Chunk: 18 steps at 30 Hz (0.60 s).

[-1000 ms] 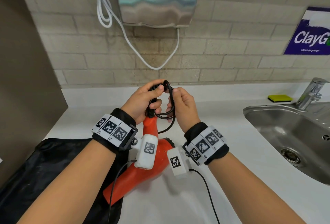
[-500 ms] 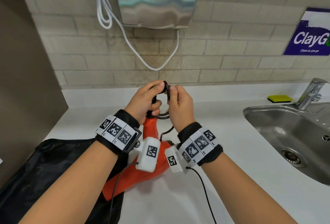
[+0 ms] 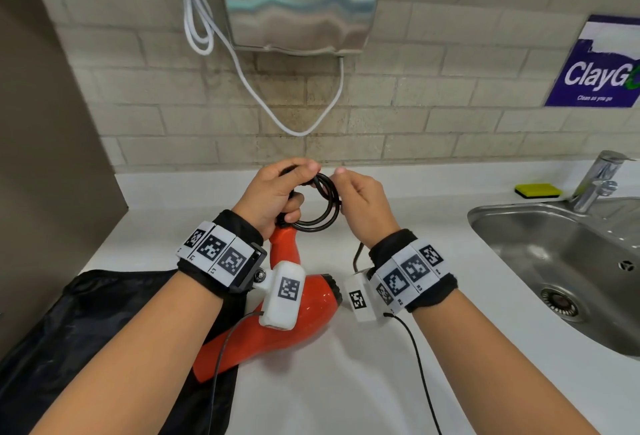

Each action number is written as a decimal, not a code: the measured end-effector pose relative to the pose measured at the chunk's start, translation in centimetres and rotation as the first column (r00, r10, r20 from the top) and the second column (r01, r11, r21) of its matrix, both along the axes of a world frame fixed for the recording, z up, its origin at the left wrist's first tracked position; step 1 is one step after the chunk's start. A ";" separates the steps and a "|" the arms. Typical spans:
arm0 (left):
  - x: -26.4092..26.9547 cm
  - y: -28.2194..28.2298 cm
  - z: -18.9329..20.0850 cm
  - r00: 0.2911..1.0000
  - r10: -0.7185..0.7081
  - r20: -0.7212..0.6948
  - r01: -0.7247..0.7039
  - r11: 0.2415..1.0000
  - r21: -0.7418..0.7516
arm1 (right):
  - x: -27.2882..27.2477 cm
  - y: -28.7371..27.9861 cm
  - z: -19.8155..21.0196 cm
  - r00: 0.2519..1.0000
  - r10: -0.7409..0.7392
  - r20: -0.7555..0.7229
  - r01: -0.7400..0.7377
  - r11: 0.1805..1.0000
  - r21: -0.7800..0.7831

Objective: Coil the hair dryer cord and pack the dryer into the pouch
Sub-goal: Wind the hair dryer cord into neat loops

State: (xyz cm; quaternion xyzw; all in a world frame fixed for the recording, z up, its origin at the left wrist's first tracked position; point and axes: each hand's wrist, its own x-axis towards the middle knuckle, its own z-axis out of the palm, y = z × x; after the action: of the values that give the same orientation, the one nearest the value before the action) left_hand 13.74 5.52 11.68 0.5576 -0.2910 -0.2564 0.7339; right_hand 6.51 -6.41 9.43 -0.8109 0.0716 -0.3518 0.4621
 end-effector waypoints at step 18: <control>-0.6 -0.1 0.7 0.980 -0.148 0.132 0.112 0.962 0.249 | -1.1 -1.4 4.0 0.989 -0.135 0.063 0.146 0.959 -0.242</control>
State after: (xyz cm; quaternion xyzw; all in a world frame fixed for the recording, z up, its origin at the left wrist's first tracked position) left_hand 13.18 5.44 12.39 0.6396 -0.3482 -0.2949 0.6186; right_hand 5.41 -7.79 13.43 -0.8463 0.0743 -0.4086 0.3335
